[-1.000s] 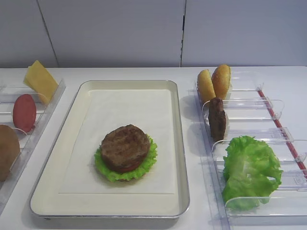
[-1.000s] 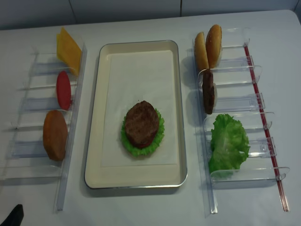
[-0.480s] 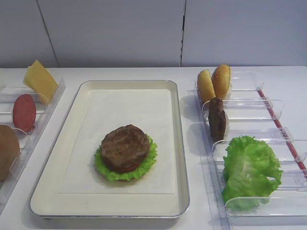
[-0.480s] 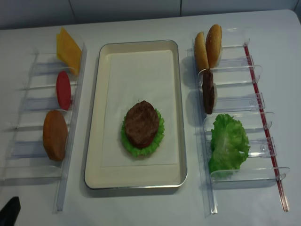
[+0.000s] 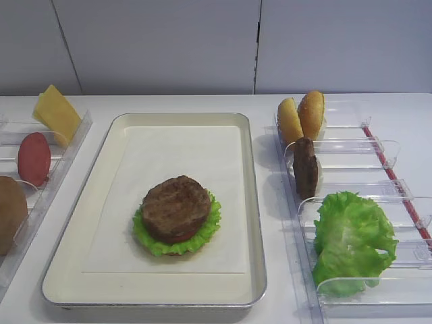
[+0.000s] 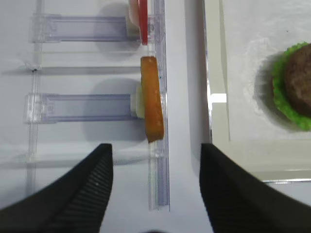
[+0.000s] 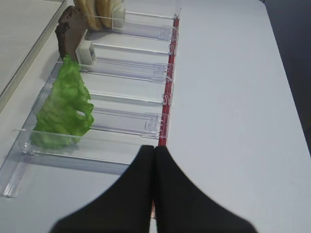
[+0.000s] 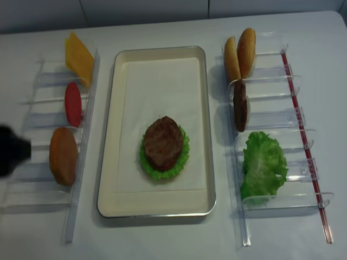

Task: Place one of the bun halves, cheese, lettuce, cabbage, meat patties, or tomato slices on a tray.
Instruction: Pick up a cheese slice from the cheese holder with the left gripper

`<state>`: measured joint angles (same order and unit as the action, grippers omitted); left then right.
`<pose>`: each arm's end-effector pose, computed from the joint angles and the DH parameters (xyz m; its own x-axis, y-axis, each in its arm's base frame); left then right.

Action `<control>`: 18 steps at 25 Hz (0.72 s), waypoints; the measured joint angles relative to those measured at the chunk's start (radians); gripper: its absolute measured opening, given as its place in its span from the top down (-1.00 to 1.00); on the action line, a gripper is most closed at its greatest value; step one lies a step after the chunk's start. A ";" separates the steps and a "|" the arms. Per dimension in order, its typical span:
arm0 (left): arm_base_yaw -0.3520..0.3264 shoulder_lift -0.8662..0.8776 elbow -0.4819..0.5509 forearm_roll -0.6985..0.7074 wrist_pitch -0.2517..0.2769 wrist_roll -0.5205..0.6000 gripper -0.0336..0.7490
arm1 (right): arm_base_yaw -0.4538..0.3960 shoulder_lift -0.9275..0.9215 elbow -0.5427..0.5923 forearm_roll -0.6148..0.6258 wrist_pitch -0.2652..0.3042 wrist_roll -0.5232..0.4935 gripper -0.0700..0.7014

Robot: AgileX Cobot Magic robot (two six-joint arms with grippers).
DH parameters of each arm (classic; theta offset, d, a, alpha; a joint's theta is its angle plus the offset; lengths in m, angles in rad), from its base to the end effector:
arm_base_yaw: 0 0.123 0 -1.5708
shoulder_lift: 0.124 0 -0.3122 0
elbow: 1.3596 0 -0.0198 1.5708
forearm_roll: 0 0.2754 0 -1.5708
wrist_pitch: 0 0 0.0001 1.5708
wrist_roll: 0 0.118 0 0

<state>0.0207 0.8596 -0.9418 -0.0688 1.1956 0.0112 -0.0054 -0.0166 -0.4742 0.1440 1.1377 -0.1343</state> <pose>0.1563 -0.0043 0.3481 -0.8548 -0.0317 -0.5179 0.0005 0.9981 -0.0620 0.0089 0.0153 0.2617 -0.5184 -0.0700 -0.8523 -0.1438 0.9896 0.0061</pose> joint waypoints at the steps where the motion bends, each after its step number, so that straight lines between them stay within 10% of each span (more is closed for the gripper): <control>1: 0.000 0.135 -0.093 0.000 0.010 0.005 -0.05 | 0.000 0.000 0.000 0.000 0.000 0.000 0.55; 18: 0.000 0.971 -0.782 -0.002 0.028 0.020 -0.05 | 0.000 0.000 0.000 0.000 0.000 0.000 0.55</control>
<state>0.0207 1.8309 -1.7238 -0.0710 1.2233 0.0317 -0.0054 -0.0166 -0.4742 0.1440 1.1377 -0.1343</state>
